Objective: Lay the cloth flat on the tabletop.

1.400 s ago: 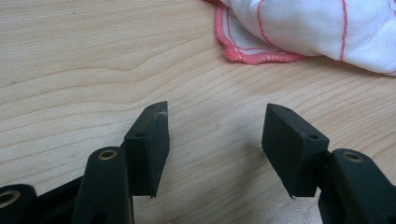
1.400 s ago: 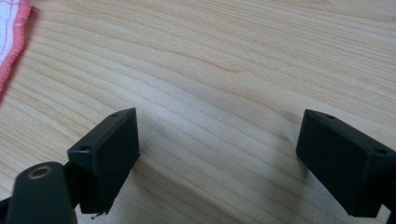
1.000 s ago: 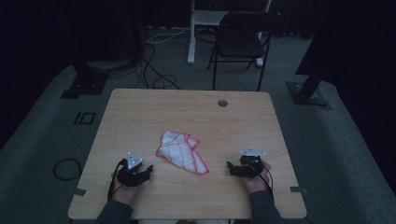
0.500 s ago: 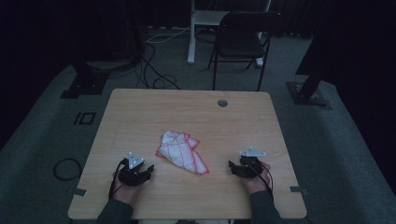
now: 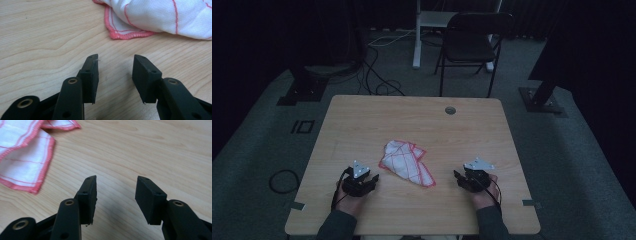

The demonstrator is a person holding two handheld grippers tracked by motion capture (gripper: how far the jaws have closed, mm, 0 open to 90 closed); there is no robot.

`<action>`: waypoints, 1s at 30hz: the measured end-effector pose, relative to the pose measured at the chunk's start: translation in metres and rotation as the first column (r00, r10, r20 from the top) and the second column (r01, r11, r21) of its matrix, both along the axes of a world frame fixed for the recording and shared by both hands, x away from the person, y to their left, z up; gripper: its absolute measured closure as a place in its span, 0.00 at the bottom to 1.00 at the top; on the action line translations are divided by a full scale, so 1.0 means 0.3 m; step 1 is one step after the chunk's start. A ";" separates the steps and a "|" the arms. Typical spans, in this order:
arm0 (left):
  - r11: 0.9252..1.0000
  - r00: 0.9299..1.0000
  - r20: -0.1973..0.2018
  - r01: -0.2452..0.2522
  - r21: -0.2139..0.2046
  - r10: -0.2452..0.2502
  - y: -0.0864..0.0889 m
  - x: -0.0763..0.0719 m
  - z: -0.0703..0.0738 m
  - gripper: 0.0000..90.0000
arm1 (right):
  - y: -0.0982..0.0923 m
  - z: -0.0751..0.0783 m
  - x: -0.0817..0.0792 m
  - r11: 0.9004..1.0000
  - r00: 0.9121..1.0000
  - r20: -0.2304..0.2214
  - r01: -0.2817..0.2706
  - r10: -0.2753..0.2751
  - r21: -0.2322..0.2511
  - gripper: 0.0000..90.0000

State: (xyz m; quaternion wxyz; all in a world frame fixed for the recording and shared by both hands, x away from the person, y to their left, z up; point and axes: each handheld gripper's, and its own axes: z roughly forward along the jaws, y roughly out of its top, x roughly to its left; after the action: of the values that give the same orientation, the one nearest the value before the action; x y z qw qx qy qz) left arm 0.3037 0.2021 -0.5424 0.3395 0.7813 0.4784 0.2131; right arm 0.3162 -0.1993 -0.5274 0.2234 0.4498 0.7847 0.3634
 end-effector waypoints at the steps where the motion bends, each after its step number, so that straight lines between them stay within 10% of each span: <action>1: 1.000 1.000 -0.003 0.003 0.002 -0.003 -0.002 0.003 0.001 0.65 | 0.006 0.004 -0.003 1.000 1.000 0.004 -0.007 0.007 -0.003 0.58; 12: 1.000 1.000 0.008 0.008 0.013 -0.008 -0.028 0.044 0.027 0.78 | 0.048 0.024 -0.015 0.999 0.999 0.015 -0.040 0.040 -0.023 0.58; 30: 1.000 1.000 -0.008 0.012 -0.008 -0.012 -0.079 0.132 0.013 0.71 | 0.178 0.043 -0.017 0.990 0.990 0.028 -0.140 0.141 -0.031 0.58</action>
State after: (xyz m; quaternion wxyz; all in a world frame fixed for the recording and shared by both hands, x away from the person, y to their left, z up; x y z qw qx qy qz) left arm 0.3433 0.1785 -0.5384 0.3417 0.7838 0.4760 0.2060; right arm 0.3111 -0.1458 -0.5146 0.2154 0.3845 0.8163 0.3734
